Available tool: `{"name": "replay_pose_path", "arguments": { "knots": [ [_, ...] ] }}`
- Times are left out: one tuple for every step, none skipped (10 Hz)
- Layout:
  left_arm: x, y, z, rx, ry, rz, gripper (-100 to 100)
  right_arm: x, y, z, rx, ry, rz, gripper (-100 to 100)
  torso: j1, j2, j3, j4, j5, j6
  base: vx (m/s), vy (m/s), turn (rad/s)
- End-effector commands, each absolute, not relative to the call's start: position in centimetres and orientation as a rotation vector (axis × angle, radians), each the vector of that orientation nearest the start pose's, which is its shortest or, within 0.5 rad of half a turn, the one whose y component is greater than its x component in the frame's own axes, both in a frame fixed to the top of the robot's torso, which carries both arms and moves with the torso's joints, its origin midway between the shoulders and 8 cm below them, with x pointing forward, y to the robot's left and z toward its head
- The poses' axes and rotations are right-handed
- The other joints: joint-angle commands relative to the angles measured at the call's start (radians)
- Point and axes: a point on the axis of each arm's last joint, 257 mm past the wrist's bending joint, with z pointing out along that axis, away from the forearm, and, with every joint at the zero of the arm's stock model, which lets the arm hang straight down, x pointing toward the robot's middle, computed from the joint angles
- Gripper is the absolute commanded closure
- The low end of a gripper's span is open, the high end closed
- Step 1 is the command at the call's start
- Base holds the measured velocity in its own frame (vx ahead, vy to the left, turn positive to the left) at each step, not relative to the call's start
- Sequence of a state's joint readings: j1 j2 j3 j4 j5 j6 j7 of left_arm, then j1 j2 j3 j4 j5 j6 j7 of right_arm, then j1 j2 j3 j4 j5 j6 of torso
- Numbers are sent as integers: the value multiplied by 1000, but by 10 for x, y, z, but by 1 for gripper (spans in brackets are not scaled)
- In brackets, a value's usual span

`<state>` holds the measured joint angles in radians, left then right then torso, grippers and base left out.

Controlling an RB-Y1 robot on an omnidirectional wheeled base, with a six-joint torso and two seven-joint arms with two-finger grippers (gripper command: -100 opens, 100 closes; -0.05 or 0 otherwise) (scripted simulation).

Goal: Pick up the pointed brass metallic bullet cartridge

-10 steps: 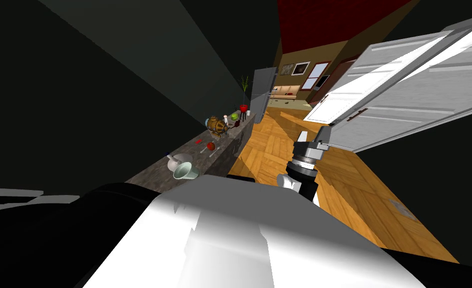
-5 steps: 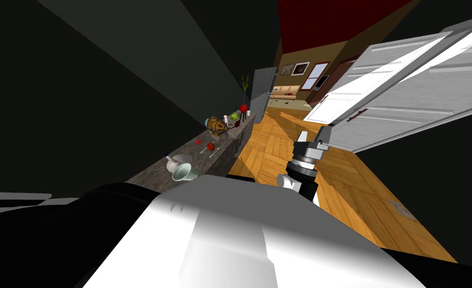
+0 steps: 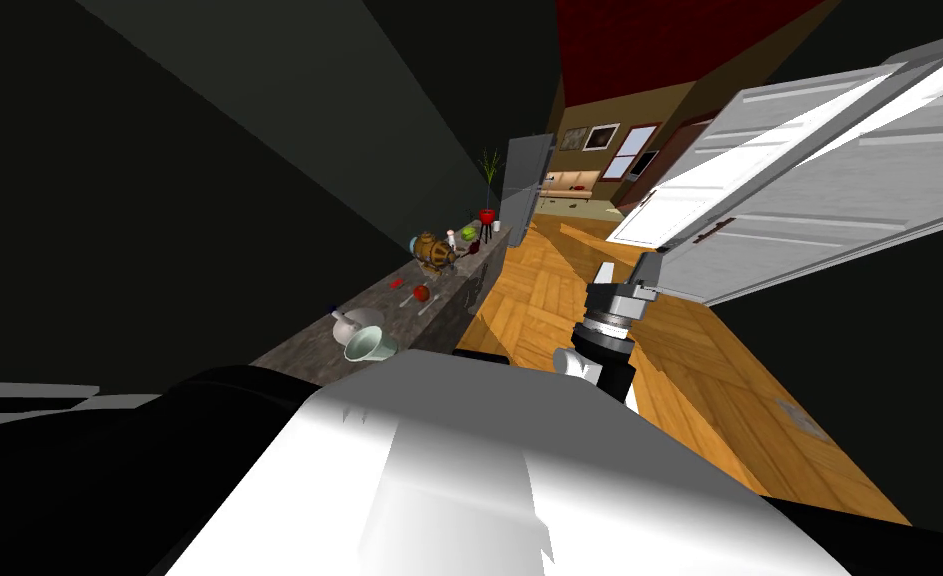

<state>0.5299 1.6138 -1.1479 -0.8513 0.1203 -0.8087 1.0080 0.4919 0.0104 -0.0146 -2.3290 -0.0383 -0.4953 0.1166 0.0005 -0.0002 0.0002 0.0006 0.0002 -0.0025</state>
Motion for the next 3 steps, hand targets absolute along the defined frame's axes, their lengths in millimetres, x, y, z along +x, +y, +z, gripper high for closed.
{"name": "replay_pose_path", "arguments": {
  "knots": [
    [-82,695,-333,-1837,2538,-17,100,333,-287,48,604,571,1217,0,0,0,0,0,0,0,-32,-9,-2],
    [-83,695,-335,-1835,2538,-16,100,333,-286,48,603,571,1217,0,-1,1,0,0,0,0,-15,-2,-2],
    [-83,695,-335,-1836,2538,-16,0,333,-287,48,604,571,1217,0,0,1,0,0,1,0,0,0,0]
  ]
}}
